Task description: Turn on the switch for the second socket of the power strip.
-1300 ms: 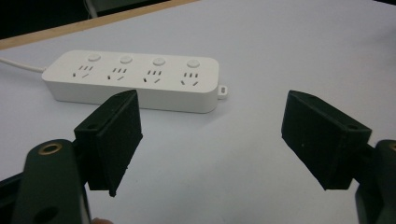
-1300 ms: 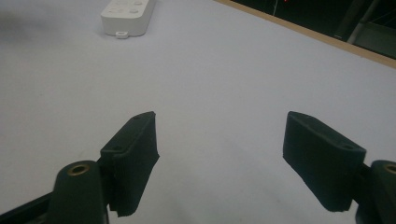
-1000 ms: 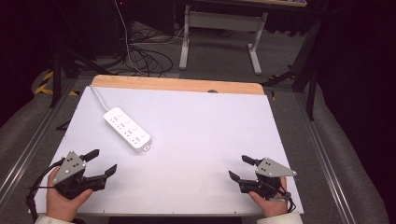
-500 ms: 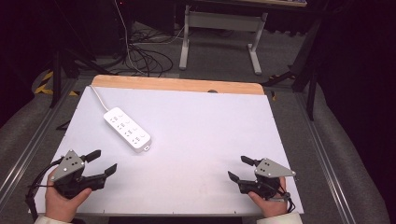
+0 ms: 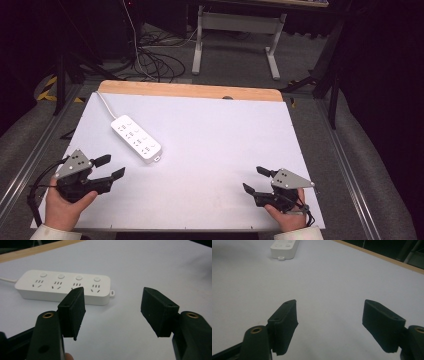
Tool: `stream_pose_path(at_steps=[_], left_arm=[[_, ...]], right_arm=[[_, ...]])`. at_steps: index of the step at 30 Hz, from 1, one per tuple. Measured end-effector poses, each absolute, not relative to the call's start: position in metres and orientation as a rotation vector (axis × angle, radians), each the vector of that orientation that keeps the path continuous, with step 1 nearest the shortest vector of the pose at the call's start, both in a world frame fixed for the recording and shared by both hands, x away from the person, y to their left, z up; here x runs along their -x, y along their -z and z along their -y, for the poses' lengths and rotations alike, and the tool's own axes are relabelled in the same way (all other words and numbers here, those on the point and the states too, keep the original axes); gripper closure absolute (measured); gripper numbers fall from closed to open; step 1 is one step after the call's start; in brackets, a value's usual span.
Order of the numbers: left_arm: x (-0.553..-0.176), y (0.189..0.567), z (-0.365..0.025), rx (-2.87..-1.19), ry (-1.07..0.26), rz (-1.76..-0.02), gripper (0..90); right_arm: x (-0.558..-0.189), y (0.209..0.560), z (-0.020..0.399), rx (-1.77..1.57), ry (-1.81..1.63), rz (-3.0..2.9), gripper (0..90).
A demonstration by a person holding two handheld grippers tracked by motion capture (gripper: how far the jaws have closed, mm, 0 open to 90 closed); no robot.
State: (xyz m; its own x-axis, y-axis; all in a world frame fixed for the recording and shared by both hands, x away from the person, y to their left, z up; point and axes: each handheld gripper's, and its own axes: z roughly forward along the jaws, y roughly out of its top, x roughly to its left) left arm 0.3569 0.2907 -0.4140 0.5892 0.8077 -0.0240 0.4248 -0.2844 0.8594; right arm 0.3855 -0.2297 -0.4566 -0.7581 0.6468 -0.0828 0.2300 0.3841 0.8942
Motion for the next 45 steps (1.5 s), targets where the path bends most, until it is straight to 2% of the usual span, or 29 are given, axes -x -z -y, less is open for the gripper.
stream_pose_path(at_steps=[3, 22, 24, 33, 34, 41, 45], left_arm=[[-0.363, 0.411, -0.289, -1.909, -0.486, -0.988, 36.4], [-0.383, 0.388, -0.281, -1.927, -0.510, -0.985, 39.3], [-0.386, 0.387, -0.281, -1.940, -0.526, -0.979, 42.2], [-0.392, 0.381, -0.279, -1.939, -0.584, -0.979, 43.7], [-0.397, 0.380, -0.279, -1.956, -0.537, -0.970, 48.0], [-0.409, 0.373, -0.277, -1.948, -0.547, -1.007, 49.1], [-0.420, 0.371, -0.279, -1.933, -0.535, -1.037, 56.0]], right_arm=[[-0.386, 0.457, 0.230, -0.759, -1.332, -2.226, 28.3], [-0.390, 0.457, 0.228, -0.745, -1.334, -2.234, 28.3], [-0.390, 0.457, 0.228, -0.749, -1.339, -2.231, 28.3], [-0.390, 0.456, 0.230, -0.752, -1.351, -2.223, 28.3], [-0.390, 0.456, 0.230, -0.751, -1.352, -2.224, 28.3], [-0.390, 0.456, 0.231, -0.757, -1.360, -2.221, 28.3], [-0.391, 0.456, 0.231, -0.756, -1.364, -2.225, 28.3]])
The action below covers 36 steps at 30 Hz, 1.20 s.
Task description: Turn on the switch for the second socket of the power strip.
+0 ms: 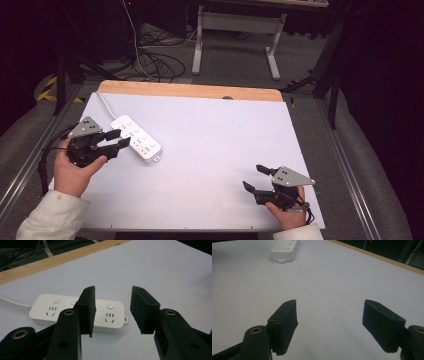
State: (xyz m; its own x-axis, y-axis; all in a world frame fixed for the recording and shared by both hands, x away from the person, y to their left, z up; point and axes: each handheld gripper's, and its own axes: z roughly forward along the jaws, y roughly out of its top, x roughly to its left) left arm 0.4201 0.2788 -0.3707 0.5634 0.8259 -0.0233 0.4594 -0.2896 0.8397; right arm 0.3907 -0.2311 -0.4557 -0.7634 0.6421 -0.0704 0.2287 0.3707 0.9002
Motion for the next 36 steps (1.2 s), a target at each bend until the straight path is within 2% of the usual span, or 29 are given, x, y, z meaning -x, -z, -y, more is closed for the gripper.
stream_pose_path(at_steps=[12, 15, 16, 18, 21, 36], left_arm=[[-0.448, 0.378, -0.280, -1.974, -0.557, -1.064, 69.8], [-0.456, 0.382, -0.282, -1.971, -0.547, -1.074, 77.5], [-0.458, 0.383, -0.283, -1.966, -0.543, -1.080, 77.5], [-0.463, 0.386, -0.285, -1.950, -0.512, -1.094, 85.8], [-0.470, 0.389, -0.287, -1.914, -0.475, -1.116, 89.4], [-0.495, 0.409, -0.286, -1.889, -0.499, -1.136, 89.6]], right_arm=[[-0.391, 0.456, 0.232, -0.756, -1.384, -2.231, 28.2], [-0.391, 0.455, 0.232, -0.758, -1.386, -2.231, 28.2], [-0.391, 0.455, 0.232, -0.758, -1.386, -2.231, 28.2], [-0.391, 0.456, 0.232, -0.757, -1.391, -2.233, 28.2], [-0.391, 0.456, 0.232, -0.755, -1.393, -2.235, 28.2], [-0.391, 0.455, 0.232, -0.749, -1.392, -2.235, 28.2]])
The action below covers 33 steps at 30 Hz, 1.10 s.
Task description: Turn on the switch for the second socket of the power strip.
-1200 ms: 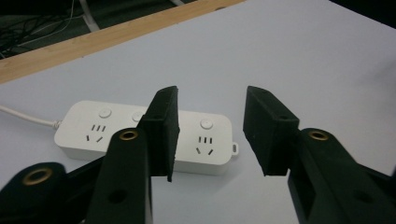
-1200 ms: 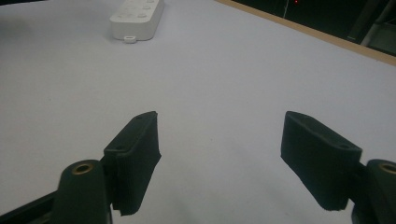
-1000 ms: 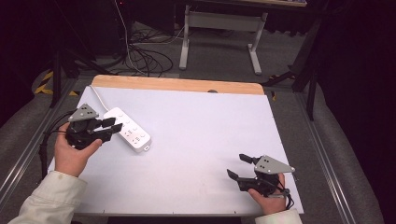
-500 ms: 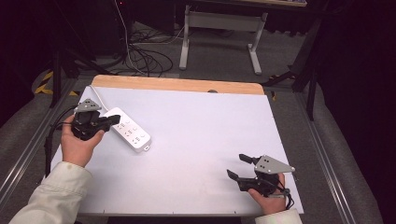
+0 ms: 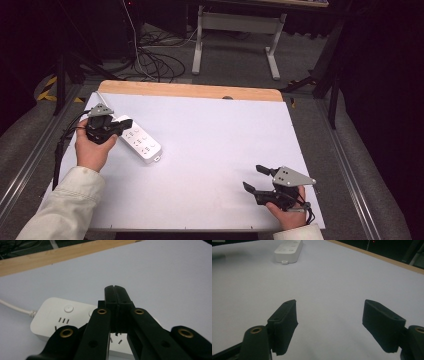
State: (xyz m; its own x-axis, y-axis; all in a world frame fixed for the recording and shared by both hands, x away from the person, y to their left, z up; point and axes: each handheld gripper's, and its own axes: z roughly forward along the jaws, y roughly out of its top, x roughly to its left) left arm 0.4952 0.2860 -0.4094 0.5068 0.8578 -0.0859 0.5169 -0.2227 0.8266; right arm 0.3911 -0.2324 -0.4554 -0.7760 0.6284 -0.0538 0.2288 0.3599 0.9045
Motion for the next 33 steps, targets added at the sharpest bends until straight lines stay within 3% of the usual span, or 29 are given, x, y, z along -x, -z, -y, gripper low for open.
stream_pose_path(at_steps=[33], left_arm=[[-0.535, 0.452, -0.285, -1.950, -0.459, -1.234, 89.6]], right_arm=[[-0.392, 0.456, 0.232, -0.742, -1.387, -2.247, 28.0]])
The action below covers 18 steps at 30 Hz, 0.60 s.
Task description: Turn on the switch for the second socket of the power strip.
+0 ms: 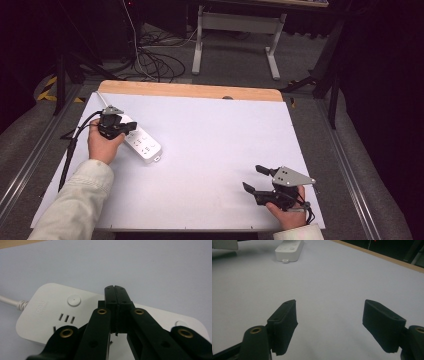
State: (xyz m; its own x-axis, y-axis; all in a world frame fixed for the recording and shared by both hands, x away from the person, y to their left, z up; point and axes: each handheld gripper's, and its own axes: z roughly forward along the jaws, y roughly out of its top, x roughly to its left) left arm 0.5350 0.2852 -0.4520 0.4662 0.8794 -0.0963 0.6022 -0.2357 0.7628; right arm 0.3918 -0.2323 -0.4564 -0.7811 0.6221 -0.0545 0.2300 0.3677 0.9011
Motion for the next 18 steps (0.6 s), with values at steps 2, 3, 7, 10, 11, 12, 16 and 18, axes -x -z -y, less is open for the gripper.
stream_pose_path(at_steps=[2, 3, 7, 10, 11, 12, 16, 18], left_arm=[[-0.5360, 0.4538, -0.2853, -1.958, -0.456, -1.242, 89.6], [-0.5366, 0.4546, -0.2854, -1.964, -0.452, -1.242, 89.6], [-0.5376, 0.4568, -0.2847, -1.969, -0.437, -1.256, 89.6], [-0.5389, 0.4584, -0.2836, -1.965, -0.428, -1.258, 89.6], [-0.5389, 0.4584, -0.2836, -1.965, -0.428, -1.258, 89.6], [-0.5395, 0.4589, -0.2832, -1.970, -0.431, -1.255, 89.7], [-0.5406, 0.4604, -0.2826, -1.981, -0.436, -1.252, 89.6], [-0.5406, 0.4604, -0.2830, -1.979, -0.436, -1.255, 89.6]], right_arm=[[-0.3918, 0.4565, 0.2322, -0.741, -1.387, -2.247, 28.0], [-0.3918, 0.4565, 0.2322, -0.741, -1.387, -2.247, 28.0], [-0.3918, 0.4565, 0.2323, -0.742, -1.387, -2.247, 28.0], [-0.3919, 0.4568, 0.2318, -0.741, -1.386, -2.250, 28.0], [-0.3919, 0.4568, 0.2318, -0.741, -1.386, -2.250, 28.0], [-0.3920, 0.4569, 0.2317, -0.741, -1.386, -2.251, 28.0], [-0.3919, 0.4568, 0.2319, -0.741, -1.386, -2.250, 28.0], [-0.3920, 0.4570, 0.2321, -0.741, -1.387, -2.250, 28.0]])
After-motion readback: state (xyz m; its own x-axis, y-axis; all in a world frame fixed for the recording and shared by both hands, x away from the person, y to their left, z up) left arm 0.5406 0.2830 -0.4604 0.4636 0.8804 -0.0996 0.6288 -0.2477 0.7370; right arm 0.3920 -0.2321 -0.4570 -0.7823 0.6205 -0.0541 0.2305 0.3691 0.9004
